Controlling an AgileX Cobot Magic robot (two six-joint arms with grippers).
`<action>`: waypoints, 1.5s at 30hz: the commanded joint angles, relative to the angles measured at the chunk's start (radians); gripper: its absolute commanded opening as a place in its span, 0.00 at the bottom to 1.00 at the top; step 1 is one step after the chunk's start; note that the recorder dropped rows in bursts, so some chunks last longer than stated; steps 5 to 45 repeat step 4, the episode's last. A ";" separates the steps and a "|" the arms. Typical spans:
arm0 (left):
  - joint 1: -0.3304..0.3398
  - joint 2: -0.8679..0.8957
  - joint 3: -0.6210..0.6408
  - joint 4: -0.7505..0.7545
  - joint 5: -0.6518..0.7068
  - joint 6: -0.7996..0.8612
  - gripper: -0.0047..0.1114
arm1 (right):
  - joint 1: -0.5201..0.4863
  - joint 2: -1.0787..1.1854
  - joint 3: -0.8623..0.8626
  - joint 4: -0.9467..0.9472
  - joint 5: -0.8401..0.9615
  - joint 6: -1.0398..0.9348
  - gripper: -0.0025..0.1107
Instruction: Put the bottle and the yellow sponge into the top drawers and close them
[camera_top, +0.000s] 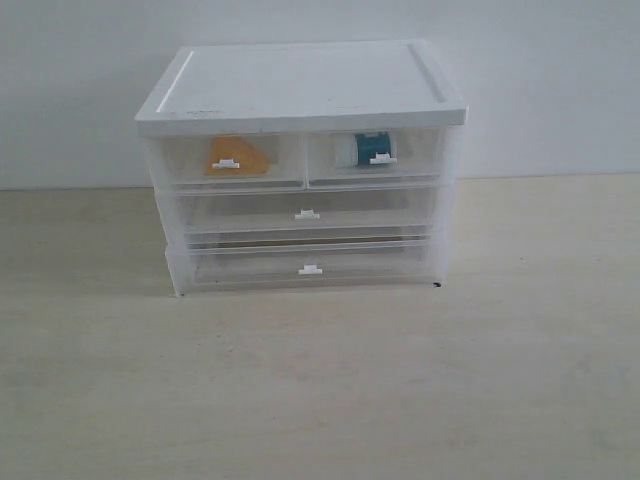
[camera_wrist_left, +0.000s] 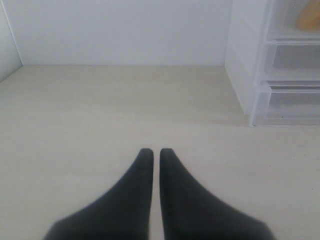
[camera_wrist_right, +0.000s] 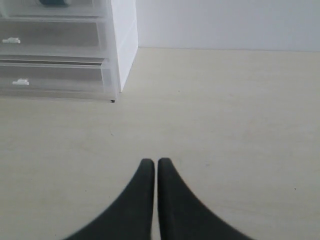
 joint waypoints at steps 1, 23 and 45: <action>-0.004 -0.002 0.004 -0.001 -0.003 -0.010 0.07 | -0.001 -0.005 -0.001 0.002 -0.003 -0.001 0.02; -0.004 -0.002 0.004 -0.001 -0.003 -0.010 0.07 | -0.001 -0.005 -0.001 0.002 -0.003 0.001 0.02; -0.004 -0.002 0.004 -0.001 -0.003 -0.010 0.07 | -0.001 -0.005 -0.001 0.002 -0.003 0.001 0.02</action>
